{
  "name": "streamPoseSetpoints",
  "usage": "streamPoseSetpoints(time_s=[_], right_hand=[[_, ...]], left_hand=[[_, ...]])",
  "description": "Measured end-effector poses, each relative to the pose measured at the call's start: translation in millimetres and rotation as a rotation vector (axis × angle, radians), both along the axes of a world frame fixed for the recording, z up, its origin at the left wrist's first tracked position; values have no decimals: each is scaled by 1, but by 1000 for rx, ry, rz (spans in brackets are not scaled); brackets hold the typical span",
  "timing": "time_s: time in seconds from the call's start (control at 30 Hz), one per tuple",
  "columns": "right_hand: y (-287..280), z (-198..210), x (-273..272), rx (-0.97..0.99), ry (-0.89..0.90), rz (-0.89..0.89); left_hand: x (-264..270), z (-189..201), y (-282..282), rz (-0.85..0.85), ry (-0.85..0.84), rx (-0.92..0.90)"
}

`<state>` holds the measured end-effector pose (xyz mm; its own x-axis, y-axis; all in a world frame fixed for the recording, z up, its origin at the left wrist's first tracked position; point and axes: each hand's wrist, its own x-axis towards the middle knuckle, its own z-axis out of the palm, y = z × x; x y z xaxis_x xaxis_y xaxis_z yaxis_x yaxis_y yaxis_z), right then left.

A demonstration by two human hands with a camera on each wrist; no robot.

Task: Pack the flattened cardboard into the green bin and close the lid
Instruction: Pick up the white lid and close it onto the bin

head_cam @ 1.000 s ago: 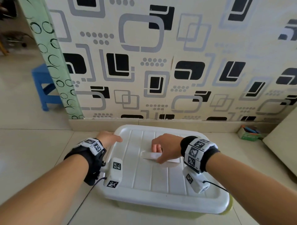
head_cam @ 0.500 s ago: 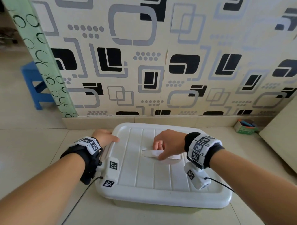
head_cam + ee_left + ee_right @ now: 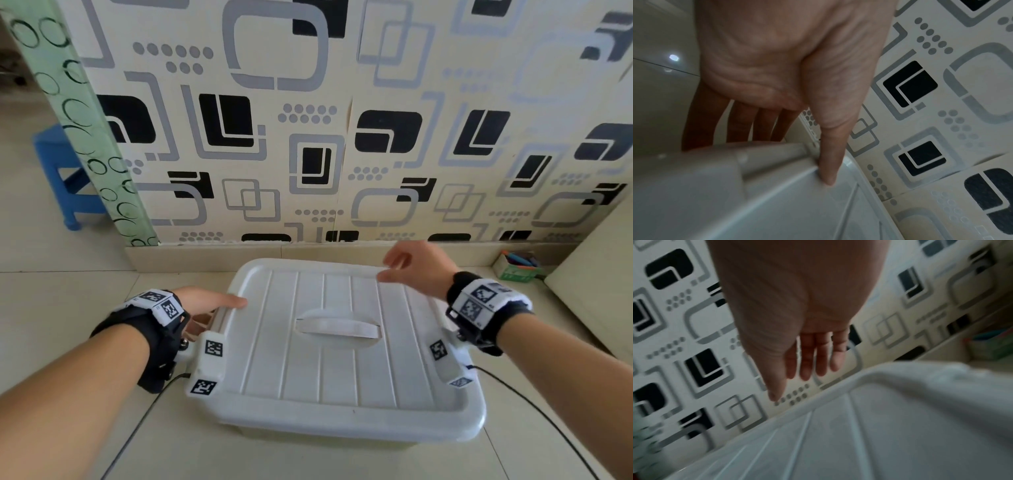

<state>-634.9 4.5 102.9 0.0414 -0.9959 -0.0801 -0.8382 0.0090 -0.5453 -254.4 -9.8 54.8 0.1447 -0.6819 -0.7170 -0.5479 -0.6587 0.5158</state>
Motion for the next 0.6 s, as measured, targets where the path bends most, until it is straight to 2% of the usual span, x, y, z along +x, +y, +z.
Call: streamPoseSetpoints(time_s=[0.07, 0.17, 0.3, 0.37, 0.43, 0.5, 0.6], right_hand=[[-4, -5, -29, 88, 127, -179], [4, -10, -54, 422, 225, -346], [22, -22, -77, 795, 46, -412], [19, -36, -94, 849, 24, -416], [14, -40, -104, 822, 55, -380], [17, -25, -96, 773, 118, -347], [26, 5, -66, 690, 106, -378]], left_hand=[[6, -3, -1, -2, -13, 3], [8, -4, -1, -5, -15, 4], [6, -7, -2, 23, 25, 29], [11, -16, -9, 32, 47, 56], [13, -20, -13, 41, 62, 74], [10, -14, -10, 40, 49, 71], [6, -7, -4, 46, -8, 25]])
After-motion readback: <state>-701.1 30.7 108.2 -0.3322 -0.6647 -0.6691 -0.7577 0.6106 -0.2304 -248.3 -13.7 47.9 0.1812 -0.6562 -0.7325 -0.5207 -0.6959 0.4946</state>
